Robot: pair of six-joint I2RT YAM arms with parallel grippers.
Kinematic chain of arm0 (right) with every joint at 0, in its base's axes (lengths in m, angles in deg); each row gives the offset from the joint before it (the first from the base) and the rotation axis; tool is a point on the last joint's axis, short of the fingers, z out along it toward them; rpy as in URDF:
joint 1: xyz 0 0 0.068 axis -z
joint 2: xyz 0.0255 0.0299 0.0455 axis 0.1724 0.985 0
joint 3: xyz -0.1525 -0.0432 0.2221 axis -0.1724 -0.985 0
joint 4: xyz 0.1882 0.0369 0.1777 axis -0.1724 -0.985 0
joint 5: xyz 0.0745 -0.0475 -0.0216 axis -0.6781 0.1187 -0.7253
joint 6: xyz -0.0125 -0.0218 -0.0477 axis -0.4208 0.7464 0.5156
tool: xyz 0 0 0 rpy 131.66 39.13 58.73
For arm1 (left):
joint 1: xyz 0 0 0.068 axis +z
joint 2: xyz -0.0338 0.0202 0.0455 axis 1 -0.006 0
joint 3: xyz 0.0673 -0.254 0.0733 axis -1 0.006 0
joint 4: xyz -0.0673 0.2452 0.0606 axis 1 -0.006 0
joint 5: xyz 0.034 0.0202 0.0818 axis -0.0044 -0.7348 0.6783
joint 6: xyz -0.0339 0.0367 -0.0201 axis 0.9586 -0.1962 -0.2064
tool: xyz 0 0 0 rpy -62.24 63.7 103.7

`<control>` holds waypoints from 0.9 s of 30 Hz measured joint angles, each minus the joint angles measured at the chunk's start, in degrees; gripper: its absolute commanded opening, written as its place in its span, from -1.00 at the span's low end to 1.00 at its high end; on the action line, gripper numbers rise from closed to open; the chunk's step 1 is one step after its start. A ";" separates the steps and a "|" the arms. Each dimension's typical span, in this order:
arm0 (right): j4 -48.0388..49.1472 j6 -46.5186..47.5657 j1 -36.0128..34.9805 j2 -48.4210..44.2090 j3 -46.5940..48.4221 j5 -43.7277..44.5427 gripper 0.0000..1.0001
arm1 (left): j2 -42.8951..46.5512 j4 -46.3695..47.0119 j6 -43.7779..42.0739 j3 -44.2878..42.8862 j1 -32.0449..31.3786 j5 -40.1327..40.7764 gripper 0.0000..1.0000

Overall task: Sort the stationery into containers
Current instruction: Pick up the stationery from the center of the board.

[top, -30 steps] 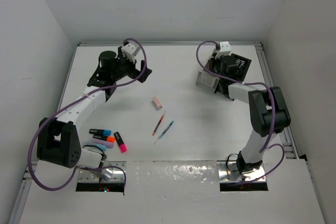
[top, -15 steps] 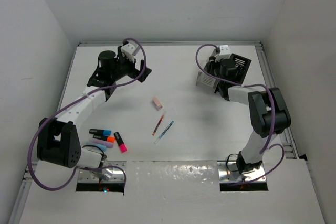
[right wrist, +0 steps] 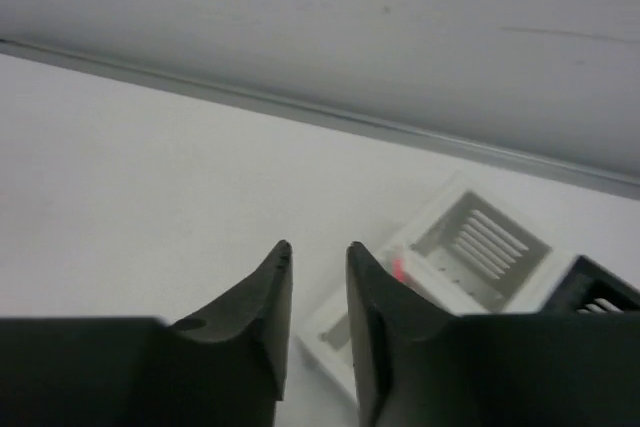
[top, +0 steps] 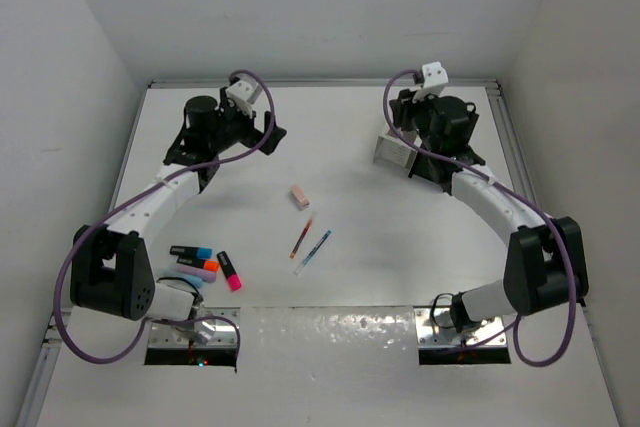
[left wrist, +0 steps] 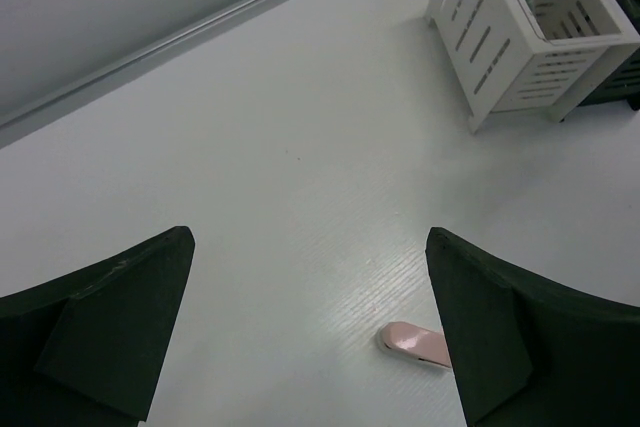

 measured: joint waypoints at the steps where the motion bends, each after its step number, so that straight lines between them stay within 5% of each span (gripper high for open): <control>1: -3.37 0.46 -0.98 -0.59 1.88 -0.61 -0.70 | 0.07 0.11 0.66 0.04 0.44 0.28 0.99; 3: -9.49 0.92 -3.76 -0.20 5.75 -1.92 -0.62 | 0.61 0.20 2.95 0.52 1.75 2.03 0.89; 7: -21.51 2.21 -12.24 5.38 13.31 -4.52 0.29 | 2.89 -1.22 7.91 2.01 5.09 6.67 0.76; 12: -34.38 4.00 -22.62 20.37 24.94 -7.56 0.85 | 8.52 -4.11 10.88 5.70 9.20 12.02 0.77; 19: -45.68 4.66 -30.32 35.30 36.41 -8.02 0.89 | 18.12 -5.64 12.85 12.98 14.45 14.93 0.77; 27: -47.47 2.34 -30.47 39.82 37.75 -4.20 0.37 | 23.32 -5.29 15.80 17.70 17.55 14.45 0.78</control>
